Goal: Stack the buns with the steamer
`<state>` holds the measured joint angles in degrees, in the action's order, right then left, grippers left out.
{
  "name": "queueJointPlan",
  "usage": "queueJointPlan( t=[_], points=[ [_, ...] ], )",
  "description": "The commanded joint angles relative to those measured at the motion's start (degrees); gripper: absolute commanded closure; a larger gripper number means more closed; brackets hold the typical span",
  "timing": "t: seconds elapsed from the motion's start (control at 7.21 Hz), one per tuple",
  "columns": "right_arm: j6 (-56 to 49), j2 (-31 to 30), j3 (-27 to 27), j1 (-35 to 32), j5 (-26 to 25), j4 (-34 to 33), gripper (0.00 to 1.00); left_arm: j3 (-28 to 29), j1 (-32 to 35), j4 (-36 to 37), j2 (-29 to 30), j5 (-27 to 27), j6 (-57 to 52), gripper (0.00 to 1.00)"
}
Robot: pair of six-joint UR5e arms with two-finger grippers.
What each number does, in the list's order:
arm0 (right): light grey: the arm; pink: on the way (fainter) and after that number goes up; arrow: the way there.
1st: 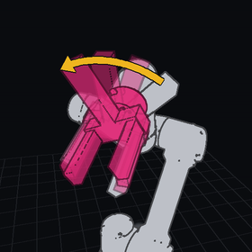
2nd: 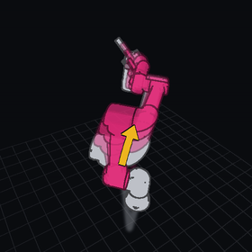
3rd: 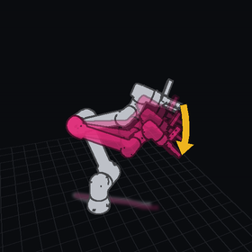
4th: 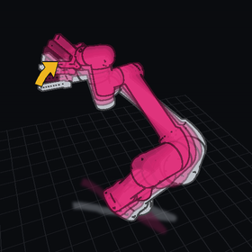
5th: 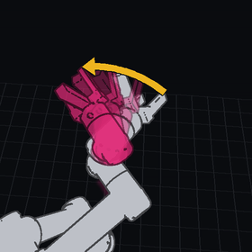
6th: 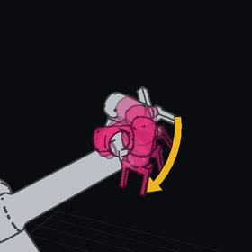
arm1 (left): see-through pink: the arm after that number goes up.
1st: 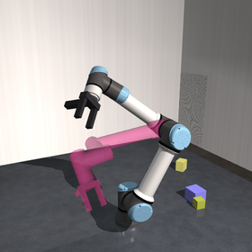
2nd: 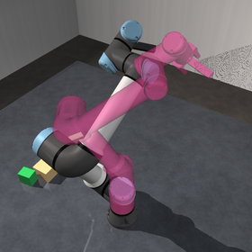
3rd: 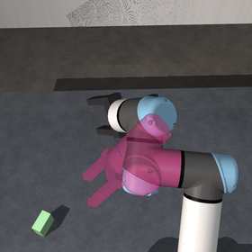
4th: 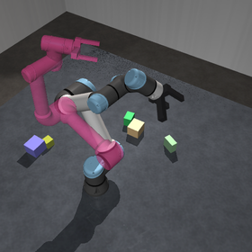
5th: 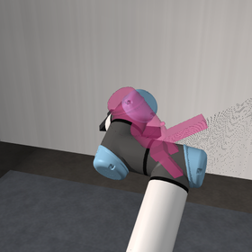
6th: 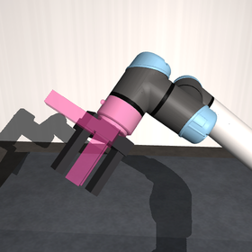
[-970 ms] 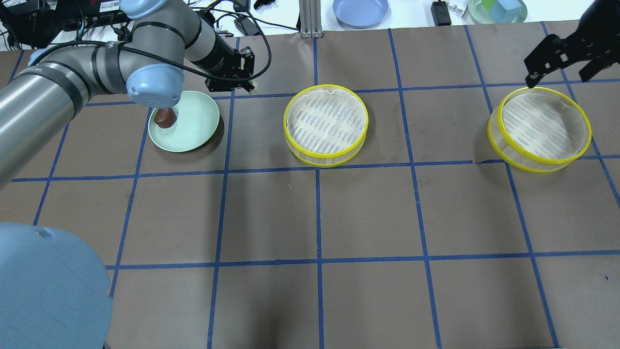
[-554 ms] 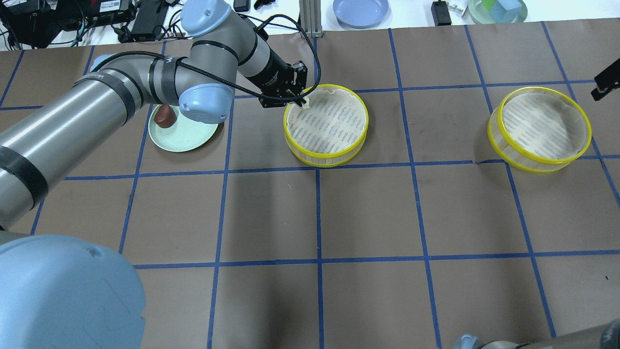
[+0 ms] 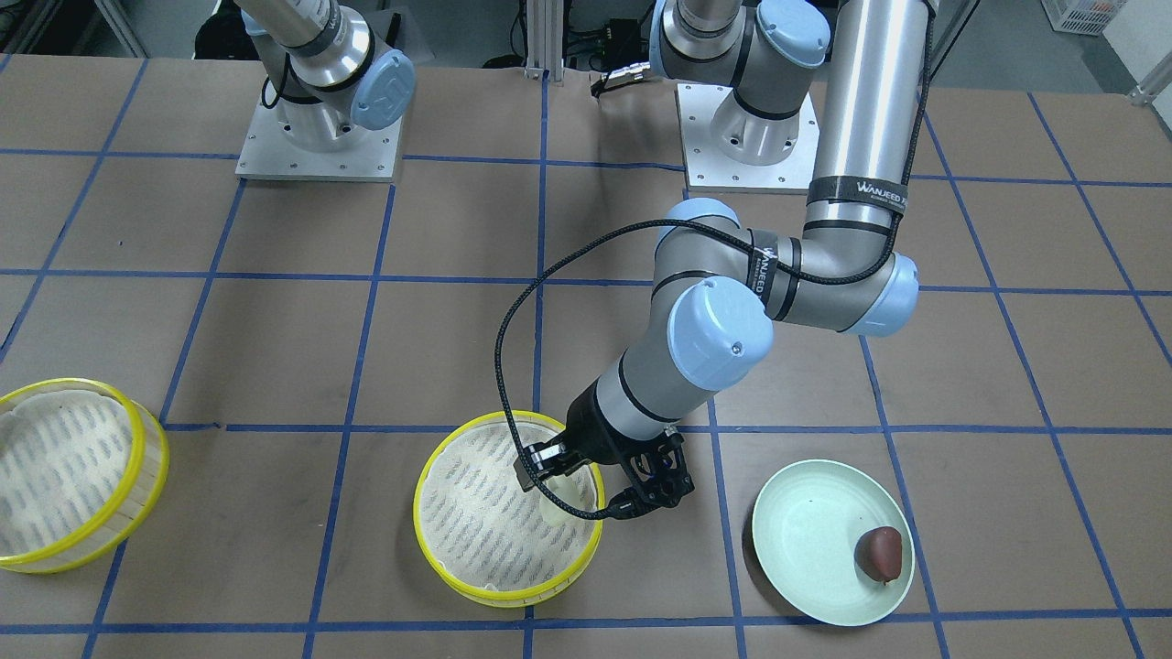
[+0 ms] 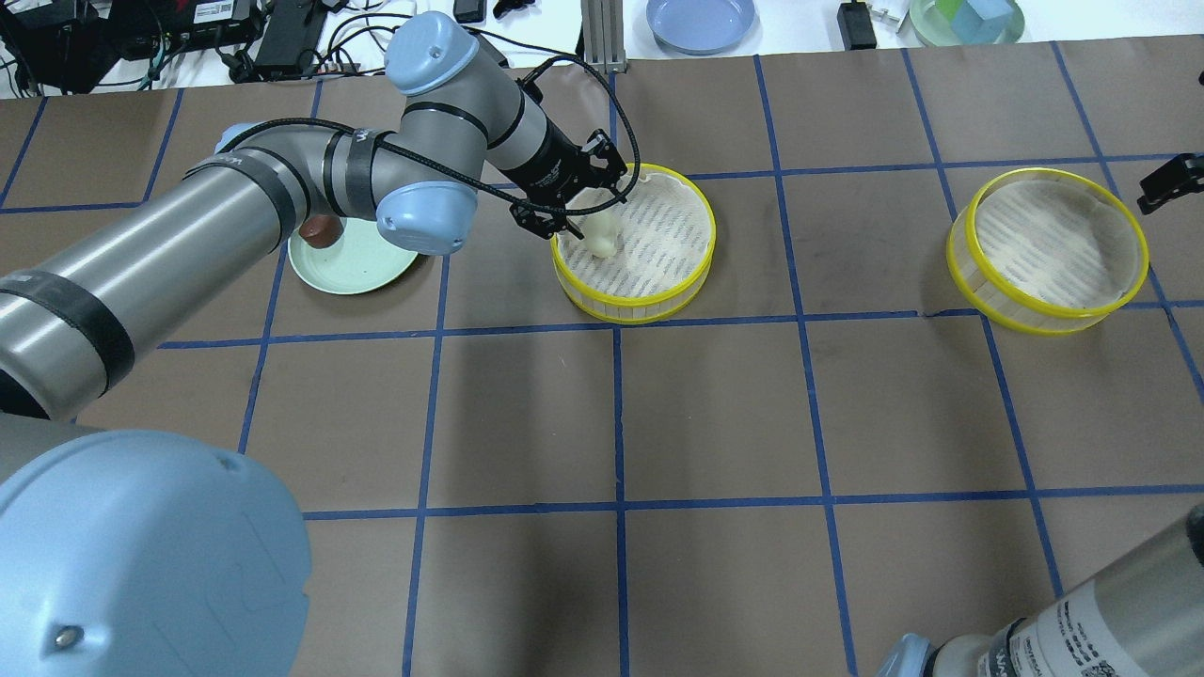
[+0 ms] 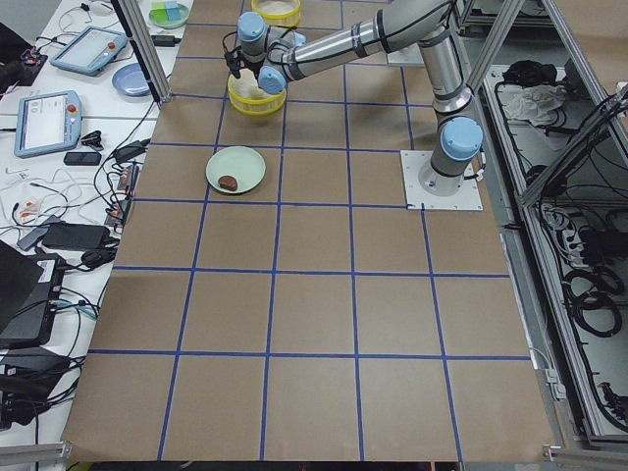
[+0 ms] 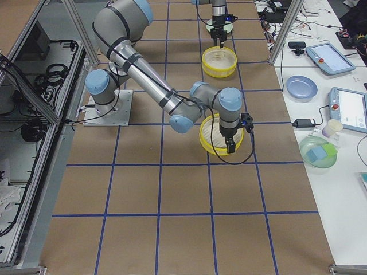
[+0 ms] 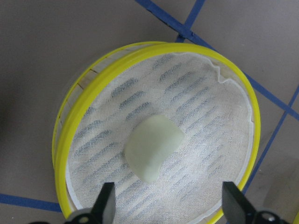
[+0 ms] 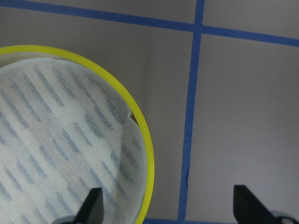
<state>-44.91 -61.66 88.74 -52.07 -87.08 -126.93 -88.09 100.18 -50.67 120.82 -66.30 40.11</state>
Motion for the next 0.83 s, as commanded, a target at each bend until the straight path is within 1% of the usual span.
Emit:
queueJointPlan(
  t=[0.0,0.14,0.28,0.42,0.55,0.69],
  points=[
    [-1.94,3.82,-0.06,0.04,2.79,-2.63,0.04,0.89,-0.16,-0.56,-1.54,-0.76,-0.2,0.0],
    [-2.11,4.0,0.03,0.04,2.88,-2.1,0.16,1.16,-1.12,-1.79,-2.6,-2.16,-3.08,0.0],
    [-2.2,4.44,0.11,0.04,2.88,-2.1,0.26,1.16,-3.3,-3.19,-2.96,-9.74,-11.55,0.0],
    [-3.77,4.88,0.2,0.04,2.88,-1.92,0.33,1.16,-6.37,-4.51,-3.4,-11.64,-17.64,0.0],
    [-4.31,4.88,0.38,0.04,2.8,-1.83,0.45,1.16,-9.44,-7.31,-3.92,-12.62,-22.48,0.0],
    [-4.57,5.05,0.55,0.04,2.62,-1.83,0.6,0.99,-11.82,-8.64,-4.36,-17.33,-30.28,0.0]
  ],
)
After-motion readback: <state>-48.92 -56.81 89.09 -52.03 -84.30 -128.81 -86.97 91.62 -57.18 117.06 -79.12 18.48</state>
